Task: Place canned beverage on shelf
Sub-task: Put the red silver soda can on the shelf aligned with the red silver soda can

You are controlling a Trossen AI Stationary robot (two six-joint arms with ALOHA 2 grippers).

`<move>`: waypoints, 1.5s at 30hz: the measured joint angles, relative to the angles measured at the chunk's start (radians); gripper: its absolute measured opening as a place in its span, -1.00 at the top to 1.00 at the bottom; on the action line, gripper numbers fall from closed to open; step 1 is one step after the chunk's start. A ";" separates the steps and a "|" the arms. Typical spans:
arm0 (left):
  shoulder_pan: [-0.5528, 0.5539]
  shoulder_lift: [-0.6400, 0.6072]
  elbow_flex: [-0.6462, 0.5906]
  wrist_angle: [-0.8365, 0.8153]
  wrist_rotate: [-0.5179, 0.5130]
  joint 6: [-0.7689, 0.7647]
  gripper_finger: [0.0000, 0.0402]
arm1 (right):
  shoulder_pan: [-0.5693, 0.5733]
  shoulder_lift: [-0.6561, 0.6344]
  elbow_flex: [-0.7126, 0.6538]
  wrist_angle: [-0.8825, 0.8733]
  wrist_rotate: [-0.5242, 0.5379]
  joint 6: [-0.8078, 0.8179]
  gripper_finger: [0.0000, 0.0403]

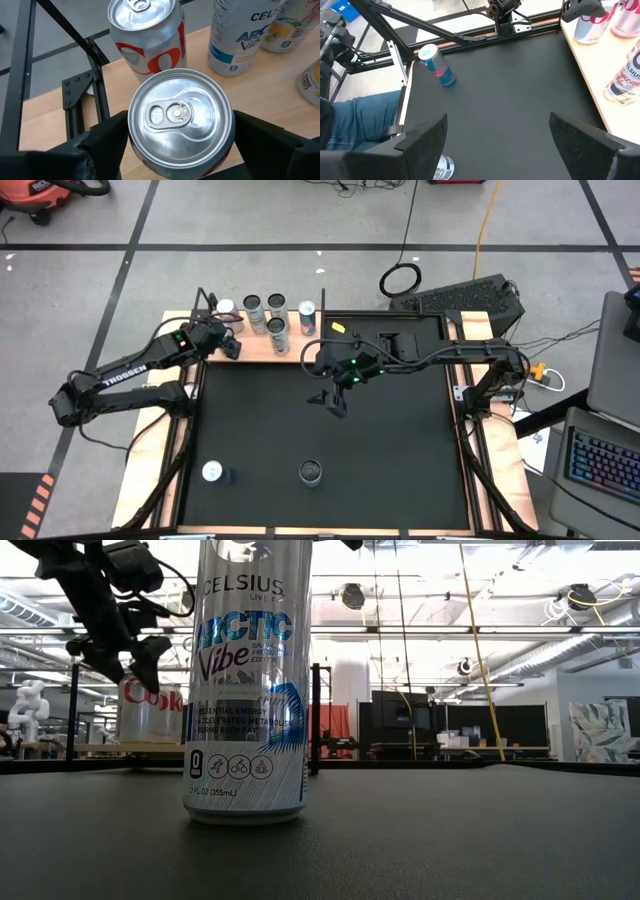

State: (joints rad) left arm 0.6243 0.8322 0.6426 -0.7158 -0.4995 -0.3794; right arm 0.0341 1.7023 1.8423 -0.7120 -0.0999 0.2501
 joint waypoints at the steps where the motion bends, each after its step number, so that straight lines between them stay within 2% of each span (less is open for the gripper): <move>1: 0.000 0.000 0.000 0.000 0.000 0.000 -0.59 | 0.000 0.000 0.000 0.000 0.000 0.000 -0.64; 7: 0.000 0.000 0.000 0.000 -0.001 0.004 -0.41 | 0.000 0.000 0.000 0.000 0.001 0.000 -0.64; 19: 0.000 -0.001 0.001 0.011 0.045 0.204 -0.41 | 0.000 0.000 0.000 0.000 0.001 0.000 -0.64; 28: 0.007 -0.002 0.001 0.010 0.106 0.256 -0.41 | 0.000 0.000 0.000 0.000 0.000 0.014 -0.64; 31: 0.022 -0.003 0.002 0.013 0.155 0.275 -0.41 | 0.000 0.000 0.000 0.000 0.000 0.019 -0.64; 36: 0.049 -0.004 0.002 0.033 0.322 0.354 -0.41 | 0.000 0.000 0.000 -0.003 -0.001 0.019 -0.64; 45: 0.101 -0.007 0.002 0.029 0.355 0.409 -0.41 | 0.001 0.000 0.000 -0.029 -0.001 0.019 -0.64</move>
State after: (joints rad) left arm 0.7254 0.8249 0.6449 -0.6867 -0.1446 0.0300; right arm 0.0349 1.7023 1.8423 -0.7406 -0.1009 0.2687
